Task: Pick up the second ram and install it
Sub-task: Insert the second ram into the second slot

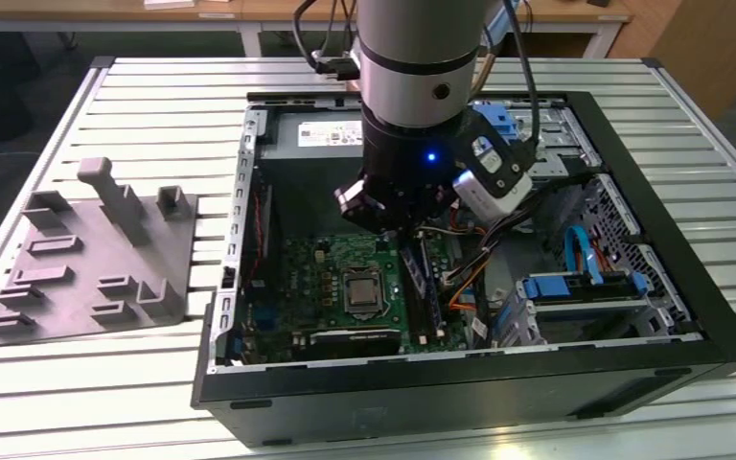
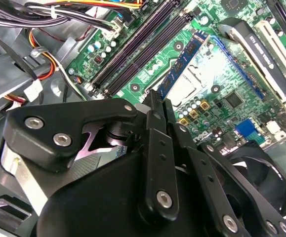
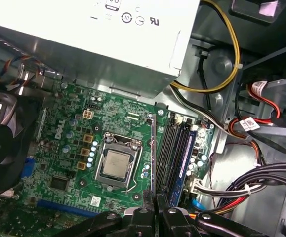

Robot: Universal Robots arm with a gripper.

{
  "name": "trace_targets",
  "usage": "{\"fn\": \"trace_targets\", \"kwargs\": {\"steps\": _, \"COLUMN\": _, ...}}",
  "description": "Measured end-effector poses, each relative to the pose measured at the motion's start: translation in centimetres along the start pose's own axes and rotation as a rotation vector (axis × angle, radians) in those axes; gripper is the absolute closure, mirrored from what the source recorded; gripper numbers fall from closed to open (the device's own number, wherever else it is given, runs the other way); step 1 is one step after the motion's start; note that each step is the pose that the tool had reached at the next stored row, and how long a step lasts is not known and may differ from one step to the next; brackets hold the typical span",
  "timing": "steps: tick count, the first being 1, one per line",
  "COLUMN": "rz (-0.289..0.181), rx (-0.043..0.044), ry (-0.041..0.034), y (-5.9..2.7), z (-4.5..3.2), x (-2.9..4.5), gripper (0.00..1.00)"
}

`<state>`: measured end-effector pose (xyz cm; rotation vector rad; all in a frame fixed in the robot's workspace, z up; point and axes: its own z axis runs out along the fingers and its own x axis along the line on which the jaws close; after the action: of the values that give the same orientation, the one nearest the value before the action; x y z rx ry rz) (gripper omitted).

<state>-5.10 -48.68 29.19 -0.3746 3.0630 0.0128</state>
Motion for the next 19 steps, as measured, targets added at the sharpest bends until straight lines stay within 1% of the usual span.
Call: {"fn": "trace_targets", "kwargs": {"steps": 19, "rz": 0.097, "rx": 0.0055, "ry": -0.0001, "y": 0.0, "z": 0.04, "x": 0.0, "gripper": 0.86}}
